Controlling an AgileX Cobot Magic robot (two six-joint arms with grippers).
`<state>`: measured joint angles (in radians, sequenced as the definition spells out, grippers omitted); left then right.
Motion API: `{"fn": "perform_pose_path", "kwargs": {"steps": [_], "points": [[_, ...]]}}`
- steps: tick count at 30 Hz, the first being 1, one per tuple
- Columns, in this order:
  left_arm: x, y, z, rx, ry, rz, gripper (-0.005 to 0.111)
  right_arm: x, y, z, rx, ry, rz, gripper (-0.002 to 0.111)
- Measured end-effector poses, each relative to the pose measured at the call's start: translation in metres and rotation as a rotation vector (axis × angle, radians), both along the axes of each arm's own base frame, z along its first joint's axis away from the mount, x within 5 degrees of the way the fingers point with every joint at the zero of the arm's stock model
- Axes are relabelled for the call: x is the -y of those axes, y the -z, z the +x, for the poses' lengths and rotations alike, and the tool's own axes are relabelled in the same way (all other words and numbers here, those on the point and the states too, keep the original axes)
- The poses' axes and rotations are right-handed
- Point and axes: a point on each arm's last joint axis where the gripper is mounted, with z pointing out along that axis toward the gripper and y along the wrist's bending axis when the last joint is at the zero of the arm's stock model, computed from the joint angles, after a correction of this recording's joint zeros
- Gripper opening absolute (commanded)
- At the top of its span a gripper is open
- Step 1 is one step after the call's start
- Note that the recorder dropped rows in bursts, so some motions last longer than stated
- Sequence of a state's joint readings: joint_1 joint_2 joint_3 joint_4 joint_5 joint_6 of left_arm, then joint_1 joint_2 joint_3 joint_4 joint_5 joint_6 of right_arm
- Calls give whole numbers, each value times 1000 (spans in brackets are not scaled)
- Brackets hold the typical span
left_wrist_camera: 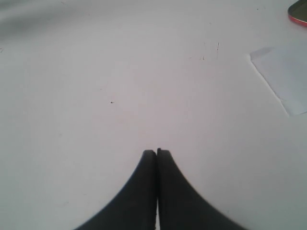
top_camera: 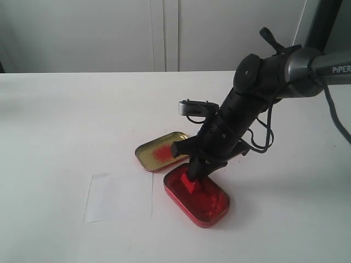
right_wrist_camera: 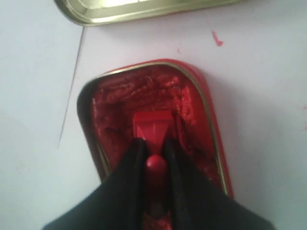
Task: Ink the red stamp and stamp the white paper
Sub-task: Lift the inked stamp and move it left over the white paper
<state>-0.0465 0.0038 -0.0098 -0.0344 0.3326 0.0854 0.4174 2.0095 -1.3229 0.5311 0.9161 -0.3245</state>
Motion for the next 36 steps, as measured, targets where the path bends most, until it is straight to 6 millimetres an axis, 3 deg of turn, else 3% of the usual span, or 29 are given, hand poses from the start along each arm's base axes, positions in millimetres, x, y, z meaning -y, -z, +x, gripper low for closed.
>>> {"fn": "perform_pose_path", "kwargs": {"steps": [15, 28, 36], "points": [[0, 0, 0, 0, 0, 0, 0, -1, -2, -2, -20, -2, 9, 0], [0, 0, 0, 0, 0, 0, 0, -1, -41, -4, 80, 4, 55, 0], [0, 0, 0, 0, 0, 0, 0, -60, -78, -14, 230, -123, 112, 0]]}}
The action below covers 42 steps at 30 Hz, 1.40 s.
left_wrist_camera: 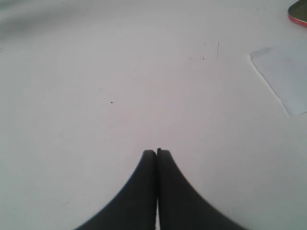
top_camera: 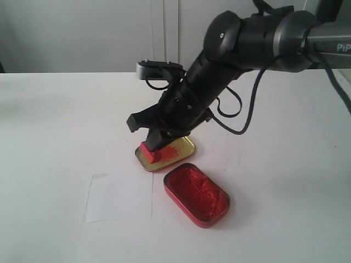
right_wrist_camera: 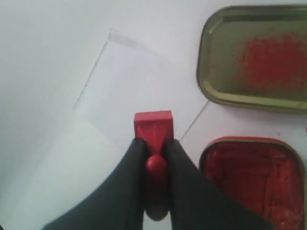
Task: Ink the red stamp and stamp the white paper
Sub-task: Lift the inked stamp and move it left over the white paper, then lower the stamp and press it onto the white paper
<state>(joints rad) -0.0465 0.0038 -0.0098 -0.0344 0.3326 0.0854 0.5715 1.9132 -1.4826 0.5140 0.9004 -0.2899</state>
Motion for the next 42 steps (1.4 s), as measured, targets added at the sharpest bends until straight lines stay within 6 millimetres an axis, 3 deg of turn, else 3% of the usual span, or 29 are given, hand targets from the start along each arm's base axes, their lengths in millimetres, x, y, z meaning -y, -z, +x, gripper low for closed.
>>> {"fn": "perform_pose_path", "kwargs": {"steps": [10, 17, 22, 32, 42], "points": [[0, 0, 0, 0, 0, 0, 0, -54, -38, -28, 203, -138, -86, 0], [0, 0, 0, 0, 0, 0, 0, -71, -52, -39, 218, -194, -175, 0], [0, 0, 0, 0, 0, 0, 0, -86, -42, -35, 188, -231, -222, 0], [0, 0, 0, 0, 0, 0, 0, -123, 0, -30, 158, -314, -342, 0], [0, 0, 0, 0, 0, 0, 0, -130, 33, -21, 147, -329, -418, 0]]}}
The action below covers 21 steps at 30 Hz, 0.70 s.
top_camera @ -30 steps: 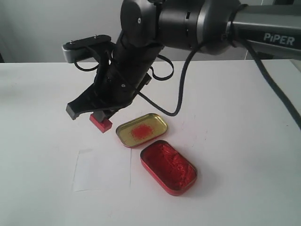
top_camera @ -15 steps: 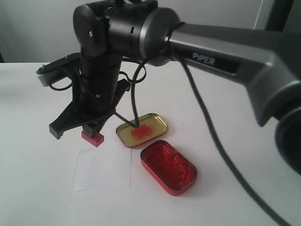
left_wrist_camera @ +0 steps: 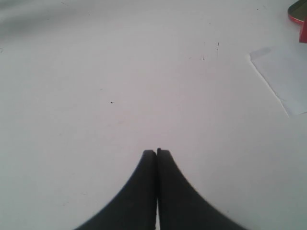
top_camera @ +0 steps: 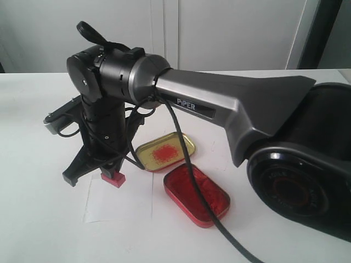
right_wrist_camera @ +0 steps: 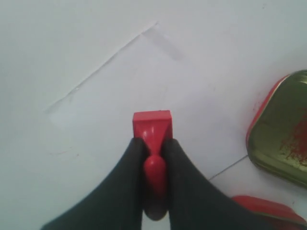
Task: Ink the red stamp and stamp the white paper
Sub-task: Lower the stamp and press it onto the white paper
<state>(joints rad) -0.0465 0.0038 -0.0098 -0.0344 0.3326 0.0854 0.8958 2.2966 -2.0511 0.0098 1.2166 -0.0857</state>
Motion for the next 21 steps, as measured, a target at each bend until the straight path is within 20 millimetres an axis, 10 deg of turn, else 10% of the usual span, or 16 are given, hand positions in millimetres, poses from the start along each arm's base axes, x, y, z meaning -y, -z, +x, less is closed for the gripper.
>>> {"fn": "perform_pose_path", "kwargs": {"steps": [21], "points": [[0, 0, 0, 0, 0, 0, 0, 3, 18, 1, -1, 56, -11, 0]]}}
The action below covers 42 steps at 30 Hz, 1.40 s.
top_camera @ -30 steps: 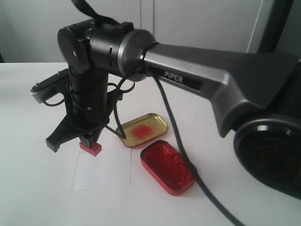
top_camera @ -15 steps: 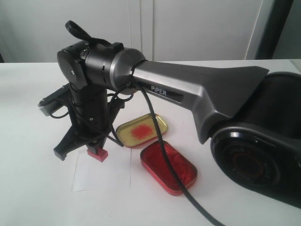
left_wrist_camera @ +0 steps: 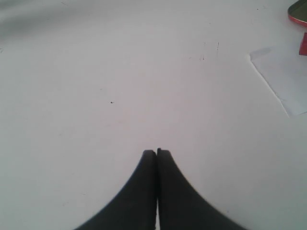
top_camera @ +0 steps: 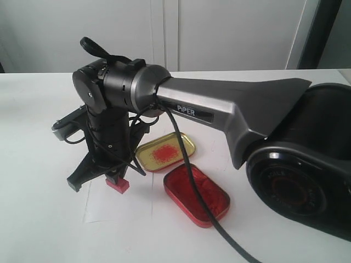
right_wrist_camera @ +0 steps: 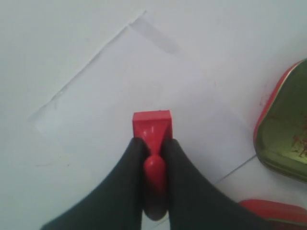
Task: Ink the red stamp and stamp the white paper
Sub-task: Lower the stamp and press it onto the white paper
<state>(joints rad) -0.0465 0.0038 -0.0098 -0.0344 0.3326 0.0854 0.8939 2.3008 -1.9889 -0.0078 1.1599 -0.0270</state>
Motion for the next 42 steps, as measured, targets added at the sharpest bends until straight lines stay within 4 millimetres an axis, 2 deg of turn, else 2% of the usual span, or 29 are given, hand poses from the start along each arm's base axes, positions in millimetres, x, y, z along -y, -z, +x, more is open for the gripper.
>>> {"fn": "perform_pose_path", "kwargs": {"steps": [13, 17, 25, 42], "points": [[0, 0, 0, 0, 0, 0, 0, 0, 5, 3, 10, 7, 25, 0], [0, 0, 0, 0, 0, 0, 0, 0, 27, 2, -23, 16, 14, 0], [0, 0, 0, 0, 0, 0, 0, 5, 44, 1, -39, 26, 8, 0], [0, 0, 0, 0, 0, 0, 0, 6, 46, -1, -41, 31, 19, 0]]}}
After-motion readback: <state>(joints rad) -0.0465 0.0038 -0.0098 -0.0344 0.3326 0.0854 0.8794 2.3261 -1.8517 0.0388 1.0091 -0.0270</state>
